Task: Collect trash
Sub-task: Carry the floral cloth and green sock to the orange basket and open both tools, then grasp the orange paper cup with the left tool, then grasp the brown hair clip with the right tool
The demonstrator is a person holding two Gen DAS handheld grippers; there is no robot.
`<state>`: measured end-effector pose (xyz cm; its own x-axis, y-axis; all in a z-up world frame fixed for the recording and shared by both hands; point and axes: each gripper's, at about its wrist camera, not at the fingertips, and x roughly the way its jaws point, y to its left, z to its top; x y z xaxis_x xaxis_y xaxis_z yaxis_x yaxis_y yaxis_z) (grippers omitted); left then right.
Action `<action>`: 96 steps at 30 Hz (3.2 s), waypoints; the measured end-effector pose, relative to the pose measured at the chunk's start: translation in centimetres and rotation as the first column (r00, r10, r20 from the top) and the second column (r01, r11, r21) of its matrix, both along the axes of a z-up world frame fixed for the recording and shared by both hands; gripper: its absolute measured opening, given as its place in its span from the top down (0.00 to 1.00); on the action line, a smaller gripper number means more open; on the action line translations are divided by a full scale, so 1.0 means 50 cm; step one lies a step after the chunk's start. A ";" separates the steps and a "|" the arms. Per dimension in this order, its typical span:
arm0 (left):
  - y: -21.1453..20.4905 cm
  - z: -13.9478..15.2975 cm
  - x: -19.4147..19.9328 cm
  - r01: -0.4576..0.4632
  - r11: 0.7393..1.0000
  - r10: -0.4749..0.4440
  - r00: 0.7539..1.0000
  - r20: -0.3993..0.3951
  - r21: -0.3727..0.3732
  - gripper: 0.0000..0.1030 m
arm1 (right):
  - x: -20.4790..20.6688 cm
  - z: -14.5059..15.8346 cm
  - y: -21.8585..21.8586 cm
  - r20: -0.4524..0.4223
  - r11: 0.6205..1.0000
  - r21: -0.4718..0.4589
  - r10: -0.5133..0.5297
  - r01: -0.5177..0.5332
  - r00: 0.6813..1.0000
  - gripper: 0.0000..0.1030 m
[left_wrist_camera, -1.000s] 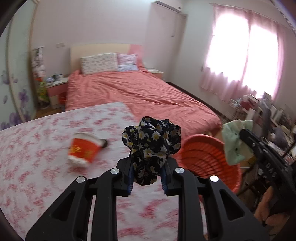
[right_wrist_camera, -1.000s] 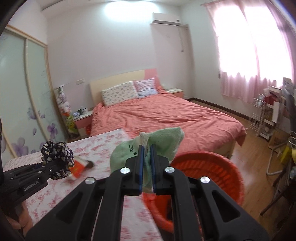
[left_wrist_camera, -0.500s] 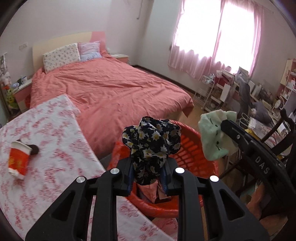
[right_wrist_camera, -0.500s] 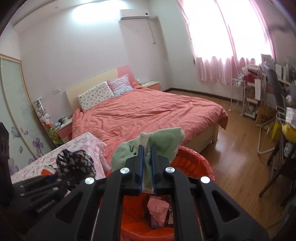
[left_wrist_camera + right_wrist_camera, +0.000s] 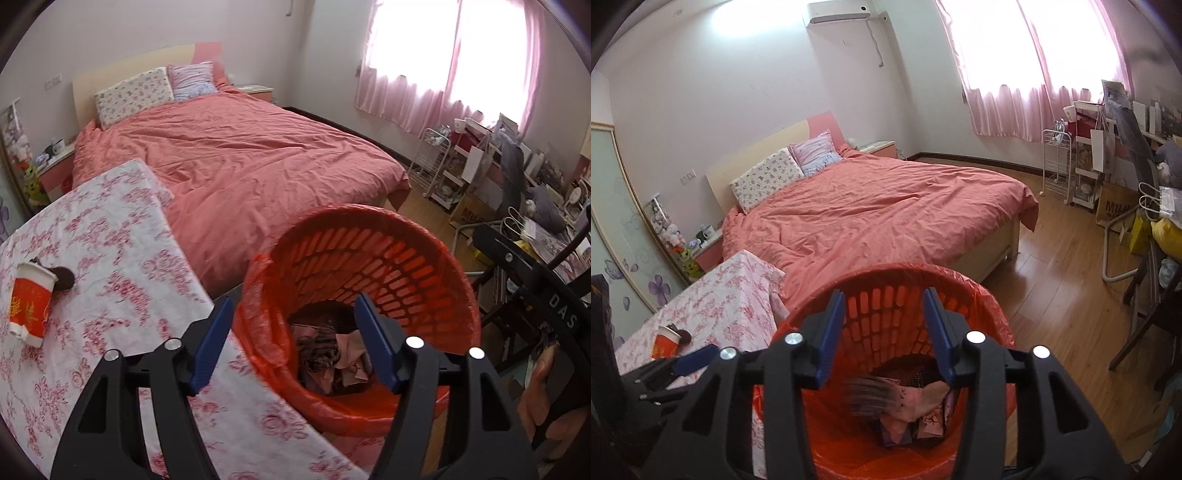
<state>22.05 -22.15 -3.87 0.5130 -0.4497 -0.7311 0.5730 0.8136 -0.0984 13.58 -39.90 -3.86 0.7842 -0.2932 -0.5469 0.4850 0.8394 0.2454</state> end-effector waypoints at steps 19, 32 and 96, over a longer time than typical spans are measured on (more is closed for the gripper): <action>0.324 -0.003 0.122 -0.422 0.897 0.400 0.902 0.160 0.133 0.02 | 0.082 -0.032 0.220 -0.099 0.969 -0.089 0.222 -0.230 0.970 0.20; 0.374 -0.065 0.221 -0.414 0.891 0.406 0.910 0.082 0.187 0.02 | 0.163 -0.076 0.341 -0.165 0.942 -0.025 0.326 -0.335 0.931 0.14; 0.764 -0.090 0.191 -0.653 0.750 0.658 0.752 -0.024 0.105 0.20 | 0.569 -0.114 0.686 -0.320 0.740 0.054 0.648 -0.670 0.691 0.69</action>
<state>31.59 16.06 -8.36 0.6157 0.0465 -0.7866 -0.1088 0.9937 -0.0265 42.06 -5.62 -9.57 0.5897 0.1947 -0.7838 -0.1607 0.9794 0.1224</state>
